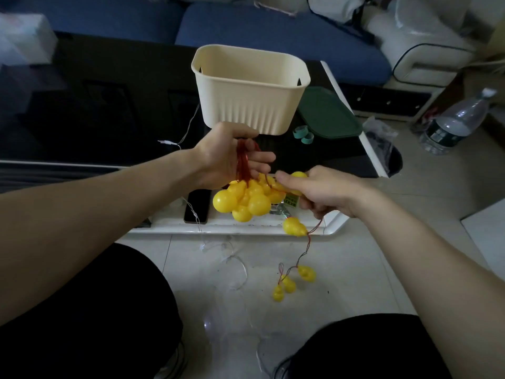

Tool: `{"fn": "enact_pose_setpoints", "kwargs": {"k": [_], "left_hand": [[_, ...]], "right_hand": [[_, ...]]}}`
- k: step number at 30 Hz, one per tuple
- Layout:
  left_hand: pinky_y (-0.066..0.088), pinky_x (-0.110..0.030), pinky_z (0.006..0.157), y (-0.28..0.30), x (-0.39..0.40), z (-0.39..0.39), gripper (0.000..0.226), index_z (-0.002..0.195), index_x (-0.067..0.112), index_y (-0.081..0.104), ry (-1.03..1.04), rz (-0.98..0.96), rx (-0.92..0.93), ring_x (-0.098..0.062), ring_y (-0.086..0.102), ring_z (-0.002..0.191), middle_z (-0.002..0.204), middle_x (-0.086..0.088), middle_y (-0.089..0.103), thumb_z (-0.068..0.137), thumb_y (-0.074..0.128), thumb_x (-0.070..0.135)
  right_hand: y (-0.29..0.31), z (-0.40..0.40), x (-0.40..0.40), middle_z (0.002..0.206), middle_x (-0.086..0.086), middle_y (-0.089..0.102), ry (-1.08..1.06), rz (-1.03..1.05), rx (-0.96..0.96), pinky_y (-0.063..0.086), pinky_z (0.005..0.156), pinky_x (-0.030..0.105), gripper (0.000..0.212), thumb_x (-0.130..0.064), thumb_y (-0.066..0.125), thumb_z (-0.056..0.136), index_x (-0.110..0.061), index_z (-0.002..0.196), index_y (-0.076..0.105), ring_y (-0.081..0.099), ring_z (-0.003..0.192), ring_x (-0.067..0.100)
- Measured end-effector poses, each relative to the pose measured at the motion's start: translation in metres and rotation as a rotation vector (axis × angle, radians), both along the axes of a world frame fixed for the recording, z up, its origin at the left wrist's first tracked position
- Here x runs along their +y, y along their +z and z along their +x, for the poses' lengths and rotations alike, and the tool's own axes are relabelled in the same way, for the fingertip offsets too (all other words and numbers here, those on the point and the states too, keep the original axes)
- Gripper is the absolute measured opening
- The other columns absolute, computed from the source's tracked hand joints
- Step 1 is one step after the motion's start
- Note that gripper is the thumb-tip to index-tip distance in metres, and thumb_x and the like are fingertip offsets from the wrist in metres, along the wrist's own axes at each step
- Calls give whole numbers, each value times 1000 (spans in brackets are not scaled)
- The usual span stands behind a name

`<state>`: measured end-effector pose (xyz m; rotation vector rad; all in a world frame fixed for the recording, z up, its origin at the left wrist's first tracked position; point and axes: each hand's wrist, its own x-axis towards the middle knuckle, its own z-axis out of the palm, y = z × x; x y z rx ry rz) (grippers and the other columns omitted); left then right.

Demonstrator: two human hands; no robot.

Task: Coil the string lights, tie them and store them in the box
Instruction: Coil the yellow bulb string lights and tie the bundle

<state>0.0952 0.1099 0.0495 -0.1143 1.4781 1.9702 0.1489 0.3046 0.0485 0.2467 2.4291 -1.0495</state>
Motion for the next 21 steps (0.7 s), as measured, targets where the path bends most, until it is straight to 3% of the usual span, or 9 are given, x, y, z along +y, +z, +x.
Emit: {"fn": "enact_pose_setpoints", "kwargs": {"k": [2,5,6,9,10,13,16,19,21], "left_hand": [[39,-30,61,-1,1,1,28,70,14,44,-51,-30,11,-21,54,58,76,-12,67,95,47,26],[30,-27,53,-4,2,2,28,70,15,42,-47,-64,8,-17,39,49,68,-9,55,95,49,26],[29,-26,52,-5,2,2,28,70,15,42,-41,-67,16,-17,38,49,66,-8,54,95,49,26],[34,-28,56,-3,2,2,27,71,15,42,3,-31,14,-19,47,51,67,-8,60,95,49,23],[38,-28,59,-3,1,2,26,71,14,43,21,-9,6,-20,53,53,69,-9,64,95,48,22],[49,-30,67,-1,3,1,27,71,10,49,42,52,-17,-25,69,70,86,-17,73,96,47,20],[56,-36,89,-1,5,2,24,82,2,56,15,108,-45,-32,71,100,110,-25,70,97,45,18],[54,-38,95,-2,7,5,39,119,-12,57,-67,146,-129,-34,65,110,120,-28,64,98,43,18],[53,-37,95,-3,8,6,44,127,-13,54,-118,109,-122,-32,64,108,121,-27,64,99,42,19]], "right_hand": [[-7,-7,-2,65,6,53,-103,7,81,39,47,27,63,-70,56,88,-7,89,59,42,44,15],[-9,-13,1,83,9,65,-259,-28,209,40,55,31,84,-71,55,87,-4,136,46,50,59,17],[-8,-13,2,83,8,68,-280,-71,241,40,58,32,81,-65,56,90,-3,140,43,51,60,15],[-8,-10,3,74,0,69,-186,-92,316,37,60,25,23,-33,63,98,-13,90,69,51,59,8],[-7,-9,1,75,-1,70,-146,-67,325,39,62,24,19,-25,65,97,-19,80,70,53,62,7],[-6,-5,-9,79,-2,73,-22,-28,339,52,74,31,21,-16,67,94,-28,77,71,62,72,10],[-3,-3,-17,88,-9,72,94,33,349,55,86,32,24,-12,66,92,-32,83,75,67,89,12],[5,2,-23,88,-19,67,237,143,431,41,69,3,25,-4,63,91,-21,95,81,60,74,-11],[7,6,-24,79,-27,53,276,138,479,31,59,-6,27,5,62,87,-12,94,81,49,59,-28]]}}
